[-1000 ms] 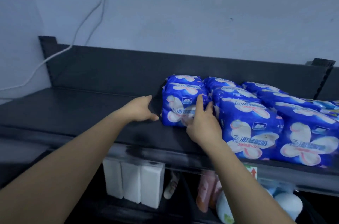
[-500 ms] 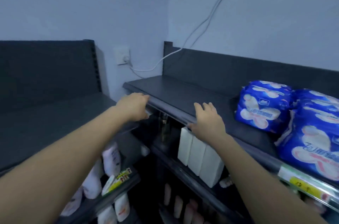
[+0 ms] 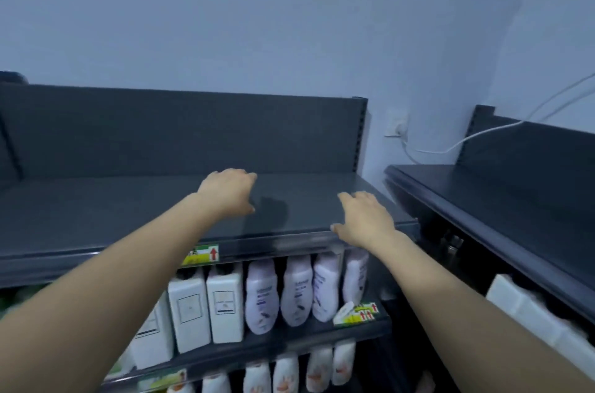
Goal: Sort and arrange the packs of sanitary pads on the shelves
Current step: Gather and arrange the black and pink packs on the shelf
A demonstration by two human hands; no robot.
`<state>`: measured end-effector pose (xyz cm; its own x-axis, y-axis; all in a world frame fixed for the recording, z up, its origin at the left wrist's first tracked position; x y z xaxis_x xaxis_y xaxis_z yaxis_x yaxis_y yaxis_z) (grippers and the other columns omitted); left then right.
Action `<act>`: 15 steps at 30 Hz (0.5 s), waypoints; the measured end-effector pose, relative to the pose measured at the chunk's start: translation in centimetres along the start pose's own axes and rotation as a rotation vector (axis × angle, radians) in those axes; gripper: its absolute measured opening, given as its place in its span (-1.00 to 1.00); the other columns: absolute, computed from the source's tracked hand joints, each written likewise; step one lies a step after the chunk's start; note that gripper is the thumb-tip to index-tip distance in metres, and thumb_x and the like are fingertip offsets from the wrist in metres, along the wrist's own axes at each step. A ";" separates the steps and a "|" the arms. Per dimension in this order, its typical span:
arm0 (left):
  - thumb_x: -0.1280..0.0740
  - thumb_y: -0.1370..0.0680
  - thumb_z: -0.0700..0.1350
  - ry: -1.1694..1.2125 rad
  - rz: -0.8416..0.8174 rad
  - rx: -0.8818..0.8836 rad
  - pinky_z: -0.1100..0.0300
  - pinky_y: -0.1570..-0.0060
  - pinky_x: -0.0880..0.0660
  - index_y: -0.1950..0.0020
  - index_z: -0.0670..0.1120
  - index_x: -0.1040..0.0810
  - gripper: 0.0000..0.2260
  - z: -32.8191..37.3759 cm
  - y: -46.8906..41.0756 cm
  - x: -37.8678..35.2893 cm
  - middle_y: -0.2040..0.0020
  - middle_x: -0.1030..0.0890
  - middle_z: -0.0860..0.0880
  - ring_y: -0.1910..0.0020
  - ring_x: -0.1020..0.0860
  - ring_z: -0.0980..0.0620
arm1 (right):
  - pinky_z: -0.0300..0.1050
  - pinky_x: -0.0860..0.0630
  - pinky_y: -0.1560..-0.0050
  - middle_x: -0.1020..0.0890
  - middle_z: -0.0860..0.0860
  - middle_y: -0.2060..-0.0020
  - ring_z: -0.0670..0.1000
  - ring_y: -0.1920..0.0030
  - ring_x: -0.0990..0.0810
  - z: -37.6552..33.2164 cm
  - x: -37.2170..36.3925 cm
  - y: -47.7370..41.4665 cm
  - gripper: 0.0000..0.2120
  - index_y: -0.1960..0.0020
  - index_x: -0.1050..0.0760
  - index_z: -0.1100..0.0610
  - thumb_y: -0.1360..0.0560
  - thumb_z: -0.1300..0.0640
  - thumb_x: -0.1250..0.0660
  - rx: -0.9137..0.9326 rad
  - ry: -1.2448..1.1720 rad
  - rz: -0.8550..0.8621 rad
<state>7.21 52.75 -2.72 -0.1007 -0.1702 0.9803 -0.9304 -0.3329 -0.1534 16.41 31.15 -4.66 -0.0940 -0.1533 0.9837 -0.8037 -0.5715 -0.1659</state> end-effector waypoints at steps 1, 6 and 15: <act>-0.36 -0.51 0.08 -0.003 -0.003 0.031 0.00 -0.25 -0.38 -0.44 -0.08 -0.30 -0.44 -2.1 1.0 -0.1 -0.38 -0.42 -0.07 -0.35 -0.40 -0.09 | 0.04 -0.38 -0.29 -0.37 0.15 -0.34 0.15 -0.42 -0.25 -2.0 -0.1 -0.3 -0.40 -0.45 -0.24 0.12 -0.52 -0.10 -0.32 0.031 -0.001 -0.003; -0.35 -0.52 0.09 -0.012 -0.014 0.156 0.03 -0.18 -0.40 -0.42 -0.08 -0.32 -0.47 -12.4 6.2 -0.4 -0.34 -0.44 -0.06 -0.31 -0.42 -0.08 | 0.03 -0.39 -0.27 -0.36 0.13 -0.36 0.14 -0.42 -0.24 -12.7 -0.3 -1.5 -0.42 -0.44 -0.25 0.11 -0.53 -0.08 -0.33 0.167 -0.001 -0.004; -0.38 -0.49 0.12 -0.083 0.011 0.350 0.00 -0.17 -0.46 -0.36 -0.07 -0.37 -0.48 -30.1 16.9 0.1 -0.30 -0.48 -0.06 -0.29 -0.45 -0.10 | 0.03 -0.39 -0.23 -0.35 0.10 -0.39 0.12 -0.43 -0.24 -33.5 -0.4 -1.3 -0.44 -0.46 -0.24 0.10 -0.55 -0.08 -0.30 0.387 -0.043 0.022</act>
<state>-19.14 75.00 -1.49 -0.0674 -0.2459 0.9670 -0.7512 -0.6253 -0.2113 -2.19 58.91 -2.51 -0.0775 -0.1985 0.9770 -0.5199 -0.8282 -0.2095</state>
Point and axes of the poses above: each hand's wrist, its own y-axis away from the middle knuckle, its own x-axis out of the back of the hand, z = x × y, the point moved 3 cm from there along -y, towards the middle knuckle
